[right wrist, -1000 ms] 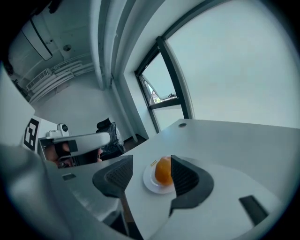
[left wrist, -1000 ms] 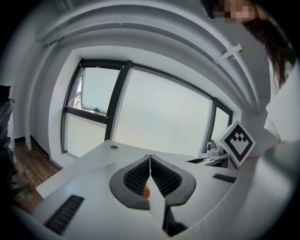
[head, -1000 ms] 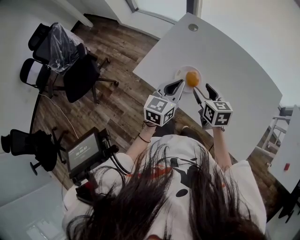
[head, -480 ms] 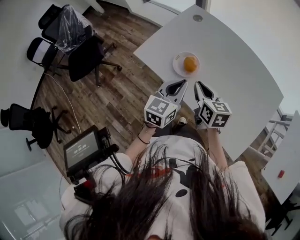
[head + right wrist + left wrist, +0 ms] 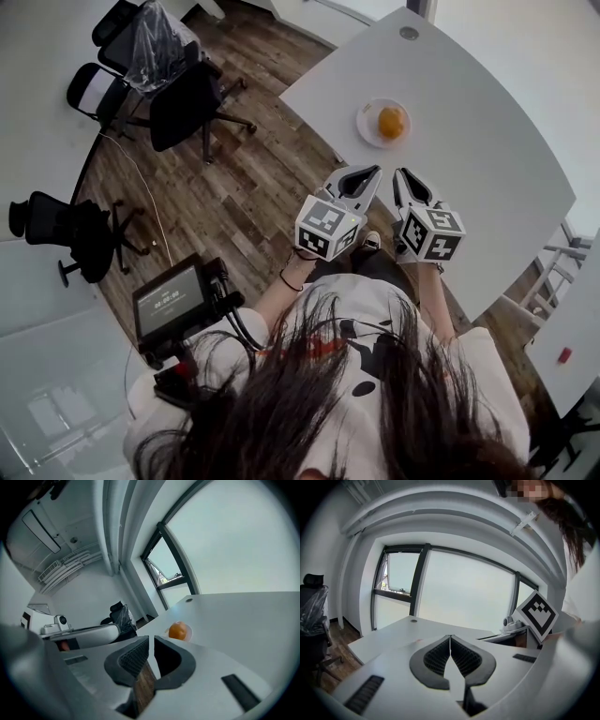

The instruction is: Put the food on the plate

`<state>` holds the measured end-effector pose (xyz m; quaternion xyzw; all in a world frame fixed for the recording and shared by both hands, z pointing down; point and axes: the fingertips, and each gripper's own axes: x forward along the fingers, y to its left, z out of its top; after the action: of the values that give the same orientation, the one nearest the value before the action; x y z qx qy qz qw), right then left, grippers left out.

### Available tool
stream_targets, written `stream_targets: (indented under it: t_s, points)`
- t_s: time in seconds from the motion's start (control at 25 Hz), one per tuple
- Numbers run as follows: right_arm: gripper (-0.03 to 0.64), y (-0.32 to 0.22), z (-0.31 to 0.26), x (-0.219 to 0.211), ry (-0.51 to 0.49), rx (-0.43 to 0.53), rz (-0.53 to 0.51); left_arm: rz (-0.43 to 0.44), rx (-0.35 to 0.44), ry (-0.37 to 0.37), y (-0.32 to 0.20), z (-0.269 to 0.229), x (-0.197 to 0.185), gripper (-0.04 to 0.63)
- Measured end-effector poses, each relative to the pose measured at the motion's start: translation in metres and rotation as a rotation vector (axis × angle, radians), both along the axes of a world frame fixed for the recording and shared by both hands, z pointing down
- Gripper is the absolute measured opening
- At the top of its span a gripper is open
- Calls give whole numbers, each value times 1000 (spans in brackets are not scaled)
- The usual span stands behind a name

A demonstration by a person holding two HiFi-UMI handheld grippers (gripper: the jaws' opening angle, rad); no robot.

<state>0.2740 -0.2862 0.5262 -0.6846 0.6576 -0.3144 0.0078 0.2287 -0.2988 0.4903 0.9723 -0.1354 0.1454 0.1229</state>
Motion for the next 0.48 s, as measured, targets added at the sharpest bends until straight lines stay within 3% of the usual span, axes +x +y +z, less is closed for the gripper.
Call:
stream_targets:
  t_s: [0.28, 0.48]
  points:
    - [44, -2, 5, -5, -28, 21, 21, 2, 23, -5, -6, 5, -10, 6]
    - [44, 24, -18, -50, -8, 37, 51, 29, 34, 31, 19, -16, -55, 6]
